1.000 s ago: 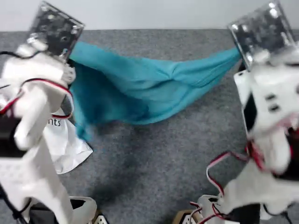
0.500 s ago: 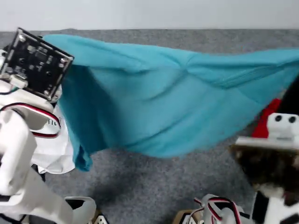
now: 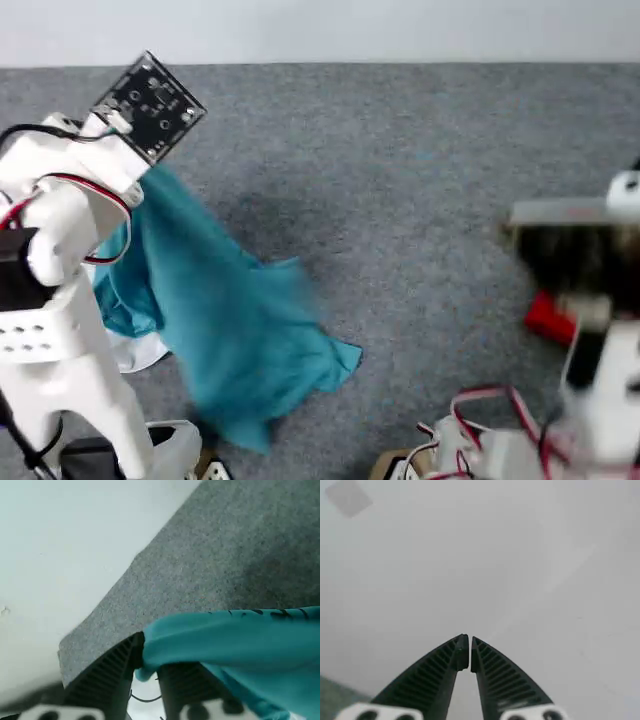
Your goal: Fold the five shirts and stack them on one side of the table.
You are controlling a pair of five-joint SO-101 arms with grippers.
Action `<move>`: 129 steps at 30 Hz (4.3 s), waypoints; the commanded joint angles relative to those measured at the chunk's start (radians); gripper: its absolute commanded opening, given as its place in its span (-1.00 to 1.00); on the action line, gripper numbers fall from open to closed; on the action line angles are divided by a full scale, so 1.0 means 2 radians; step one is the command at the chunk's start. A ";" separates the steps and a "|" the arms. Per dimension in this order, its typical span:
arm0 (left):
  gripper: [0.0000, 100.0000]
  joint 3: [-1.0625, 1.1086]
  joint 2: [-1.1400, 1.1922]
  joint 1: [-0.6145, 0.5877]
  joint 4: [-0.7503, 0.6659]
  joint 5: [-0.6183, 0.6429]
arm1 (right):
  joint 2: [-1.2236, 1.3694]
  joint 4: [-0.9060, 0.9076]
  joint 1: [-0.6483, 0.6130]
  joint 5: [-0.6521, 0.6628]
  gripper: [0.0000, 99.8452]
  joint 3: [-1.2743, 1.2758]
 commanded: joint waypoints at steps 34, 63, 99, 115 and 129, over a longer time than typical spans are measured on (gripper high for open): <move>-0.99 0.370 -0.003 -0.237 -0.063 -0.010 | 0.397 0.151 -0.501 -0.259 -0.57 0.337; -0.99 0.382 -0.002 -0.236 -0.081 -0.008 | 0.567 0.120 -0.555 -0.236 -0.67 0.227; -0.99 0.394 -0.007 -0.236 -0.084 -0.008 | 0.603 0.141 -0.504 -0.172 -0.98 0.163; -0.99 0.286 -0.007 -0.093 0.008 -0.008 | 0.418 0.195 -0.350 -0.120 -0.98 0.005; -0.84 0.293 -0.001 0.024 -0.006 -0.008 | 0.276 0.194 -0.227 -0.084 -0.98 0.005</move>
